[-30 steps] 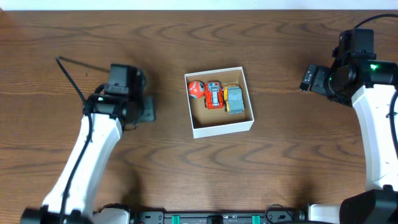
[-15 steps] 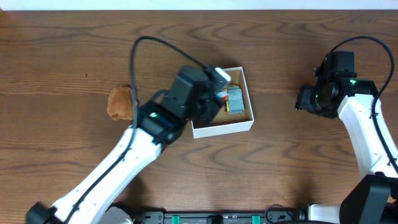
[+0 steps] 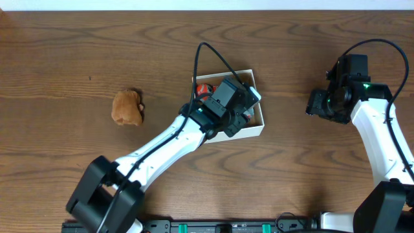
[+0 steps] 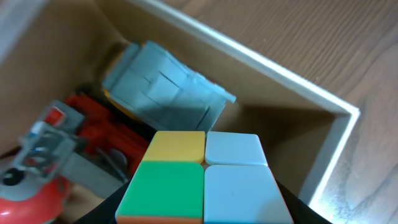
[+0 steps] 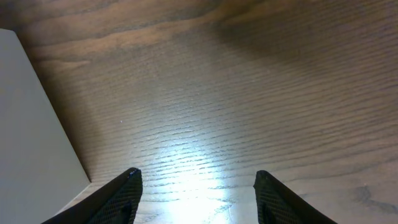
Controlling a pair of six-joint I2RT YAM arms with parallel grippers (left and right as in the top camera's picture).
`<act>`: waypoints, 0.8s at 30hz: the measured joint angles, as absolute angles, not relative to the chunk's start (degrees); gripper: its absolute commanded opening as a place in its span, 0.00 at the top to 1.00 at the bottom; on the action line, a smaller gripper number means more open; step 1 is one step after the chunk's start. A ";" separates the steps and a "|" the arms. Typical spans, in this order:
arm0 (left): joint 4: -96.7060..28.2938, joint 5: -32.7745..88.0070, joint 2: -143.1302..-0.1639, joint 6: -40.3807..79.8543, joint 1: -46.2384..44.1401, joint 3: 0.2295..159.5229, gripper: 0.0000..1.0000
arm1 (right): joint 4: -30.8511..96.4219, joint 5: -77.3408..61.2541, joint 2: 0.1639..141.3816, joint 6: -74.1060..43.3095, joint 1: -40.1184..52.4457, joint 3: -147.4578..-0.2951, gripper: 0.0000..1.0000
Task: Pack container
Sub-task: 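Carry the Rubik's cube with left gripper over the box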
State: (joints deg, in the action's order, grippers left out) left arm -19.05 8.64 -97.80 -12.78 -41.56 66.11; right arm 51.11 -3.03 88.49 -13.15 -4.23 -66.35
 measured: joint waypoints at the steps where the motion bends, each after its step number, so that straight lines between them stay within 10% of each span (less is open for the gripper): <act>1: -19.05 8.62 -98.19 -12.80 -41.58 66.11 0.94 | 51.09 -3.05 88.49 -13.15 -4.23 -66.35 0.41; 7: -18.41 8.62 -99.92 -12.95 -41.47 66.11 0.94 | 51.09 -3.05 88.49 -13.15 -4.23 -66.35 0.40; 13: -17.96 8.60 -100.20 -12.95 -41.45 66.13 0.49 | 51.09 -3.05 88.49 -13.15 -4.23 -66.35 0.39; 24: -16.12 8.62 -99.18 -13.58 -41.60 66.15 0.24 | 51.09 -3.05 88.49 -13.15 -4.23 -66.35 0.39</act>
